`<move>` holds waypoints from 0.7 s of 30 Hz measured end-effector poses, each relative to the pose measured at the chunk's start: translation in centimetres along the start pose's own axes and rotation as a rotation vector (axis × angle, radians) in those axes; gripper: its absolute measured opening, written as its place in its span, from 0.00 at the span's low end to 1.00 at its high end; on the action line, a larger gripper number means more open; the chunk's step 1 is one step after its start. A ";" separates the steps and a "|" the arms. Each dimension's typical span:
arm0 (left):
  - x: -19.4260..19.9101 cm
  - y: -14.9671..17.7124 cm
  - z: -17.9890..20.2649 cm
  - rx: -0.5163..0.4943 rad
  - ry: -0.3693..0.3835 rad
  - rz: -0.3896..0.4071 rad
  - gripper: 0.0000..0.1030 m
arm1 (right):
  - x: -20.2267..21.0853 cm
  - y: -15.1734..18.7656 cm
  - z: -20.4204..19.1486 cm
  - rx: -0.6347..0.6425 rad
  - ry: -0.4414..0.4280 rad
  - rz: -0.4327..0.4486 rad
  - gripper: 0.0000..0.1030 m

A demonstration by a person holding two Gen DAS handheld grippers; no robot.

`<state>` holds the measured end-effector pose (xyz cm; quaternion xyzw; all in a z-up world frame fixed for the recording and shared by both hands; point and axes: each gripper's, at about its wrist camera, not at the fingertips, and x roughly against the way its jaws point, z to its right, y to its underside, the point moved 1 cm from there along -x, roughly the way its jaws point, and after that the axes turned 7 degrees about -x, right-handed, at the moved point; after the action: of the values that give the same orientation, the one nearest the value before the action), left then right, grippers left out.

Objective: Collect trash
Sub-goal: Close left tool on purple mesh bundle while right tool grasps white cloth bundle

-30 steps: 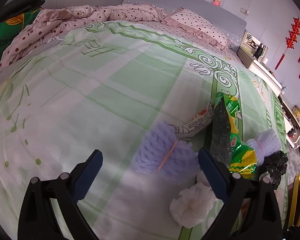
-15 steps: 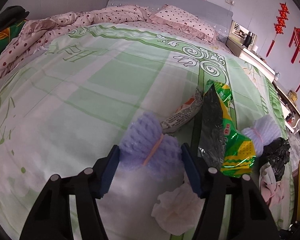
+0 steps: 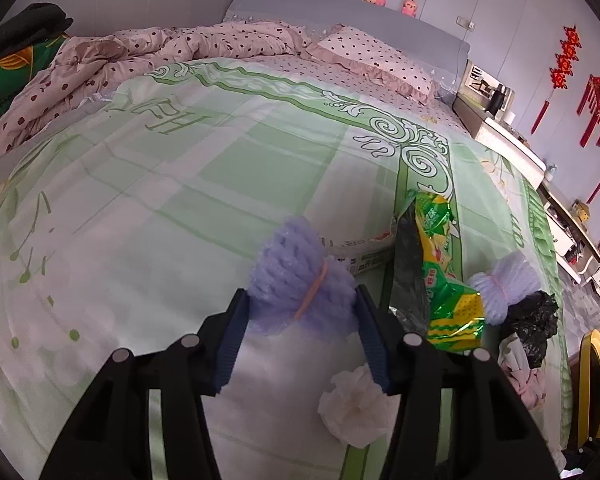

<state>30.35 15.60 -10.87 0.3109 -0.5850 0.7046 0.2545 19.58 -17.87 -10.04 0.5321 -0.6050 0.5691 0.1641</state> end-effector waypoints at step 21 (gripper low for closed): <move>6.8 0.2 -0.5 0.003 -0.021 0.071 0.47 | 4.9 -0.4 1.2 -0.077 -0.012 0.124 0.33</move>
<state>25.47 16.06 -6.05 0.2977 -0.5973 0.7107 0.2227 18.55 -21.04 -6.30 0.4902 -0.6595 0.5512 0.1452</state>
